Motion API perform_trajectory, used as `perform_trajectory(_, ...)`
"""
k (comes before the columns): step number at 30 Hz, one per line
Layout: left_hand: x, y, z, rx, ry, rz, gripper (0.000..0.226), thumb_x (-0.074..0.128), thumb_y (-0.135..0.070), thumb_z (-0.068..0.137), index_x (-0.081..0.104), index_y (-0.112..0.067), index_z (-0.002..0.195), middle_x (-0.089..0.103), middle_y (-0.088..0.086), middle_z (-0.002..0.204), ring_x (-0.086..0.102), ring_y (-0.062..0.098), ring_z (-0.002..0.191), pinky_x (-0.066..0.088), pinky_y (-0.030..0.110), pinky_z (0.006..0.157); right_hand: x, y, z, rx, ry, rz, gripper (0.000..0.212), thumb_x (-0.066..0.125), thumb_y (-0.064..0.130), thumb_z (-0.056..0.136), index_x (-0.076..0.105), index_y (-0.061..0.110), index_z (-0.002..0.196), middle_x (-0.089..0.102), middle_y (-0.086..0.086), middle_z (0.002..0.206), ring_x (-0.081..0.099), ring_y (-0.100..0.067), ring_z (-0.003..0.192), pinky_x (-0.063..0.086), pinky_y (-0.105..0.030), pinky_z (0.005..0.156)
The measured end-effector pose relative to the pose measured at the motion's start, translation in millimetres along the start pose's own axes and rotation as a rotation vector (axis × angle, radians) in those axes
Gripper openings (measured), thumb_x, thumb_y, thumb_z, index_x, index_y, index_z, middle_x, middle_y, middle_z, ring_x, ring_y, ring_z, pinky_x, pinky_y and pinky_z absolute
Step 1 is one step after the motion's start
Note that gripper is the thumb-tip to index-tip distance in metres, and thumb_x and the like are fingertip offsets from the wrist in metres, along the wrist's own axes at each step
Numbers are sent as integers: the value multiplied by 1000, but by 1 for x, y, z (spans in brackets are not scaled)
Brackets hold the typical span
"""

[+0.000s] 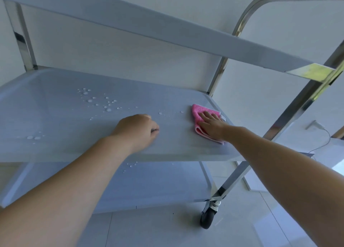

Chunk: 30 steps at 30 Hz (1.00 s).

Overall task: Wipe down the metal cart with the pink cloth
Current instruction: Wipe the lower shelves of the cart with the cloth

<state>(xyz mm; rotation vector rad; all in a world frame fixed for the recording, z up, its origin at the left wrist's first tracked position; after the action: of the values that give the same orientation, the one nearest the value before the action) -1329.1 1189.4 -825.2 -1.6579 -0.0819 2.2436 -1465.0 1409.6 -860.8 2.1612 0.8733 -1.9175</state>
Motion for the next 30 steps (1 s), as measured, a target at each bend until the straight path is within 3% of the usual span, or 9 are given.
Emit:
perform_trajectory(8,-2,5,-14,-51,-50,88,29,44,-31,89,46,-17,64,41,-3,67,49,21,68,29,26,53,-13,-17,47,-109,21,-46,47,30,31,100,28,14,144,-2,-10,157,-6,-35,143,1,-55,115)
perform_trajectory(13,-7,10,-21,-123,-68,99,31,43,-30,90,47,-14,64,48,0,73,52,23,71,37,29,57,-32,-13,54,65,-112,118,45,33,21,100,25,10,143,26,-20,149,28,-39,134,24,-51,111)
perform_trajectory(16,-9,11,-19,-142,-77,91,33,42,-28,90,40,-15,60,46,0,71,51,23,70,33,27,55,-12,-9,51,139,-55,310,59,28,48,95,18,19,146,13,-14,155,12,-34,141,12,-52,115)
perform_trajectory(19,-8,16,-21,-144,-100,72,29,43,-29,89,47,-12,65,47,0,71,51,23,71,37,29,56,-3,-11,56,184,-36,341,61,21,53,93,14,25,147,4,-6,157,2,-31,143,5,-53,115)
perform_trajectory(22,-4,23,-24,-158,-89,3,26,47,-30,87,58,-13,72,49,0,72,54,23,71,45,31,61,-6,-18,70,153,-28,297,56,20,45,97,14,23,148,2,-6,157,0,-30,144,4,-51,116)
perform_trajectory(25,-1,28,-26,-181,-91,-75,25,51,-30,86,66,-13,77,53,2,75,56,21,69,50,35,64,-17,-25,87,70,-71,135,56,35,33,97,19,11,146,9,-17,155,8,-41,141,8,-59,113)
perform_trajectory(30,2,31,-27,-188,-133,-97,25,52,-31,86,67,-12,77,51,2,72,55,19,65,50,37,63,-29,-31,121,-82,-88,-174,59,47,24,92,23,5,143,18,-23,152,17,-45,138,18,-62,110)
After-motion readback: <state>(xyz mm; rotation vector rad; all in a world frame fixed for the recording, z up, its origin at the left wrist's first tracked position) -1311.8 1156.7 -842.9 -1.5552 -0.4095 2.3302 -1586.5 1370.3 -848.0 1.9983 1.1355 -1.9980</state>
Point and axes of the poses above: each hand's wrist, its own z-axis towards the middle knuckle, its own x-axis out of the palm, y = z × x, the point moved 7 cm from there along z, towards the middle knuckle
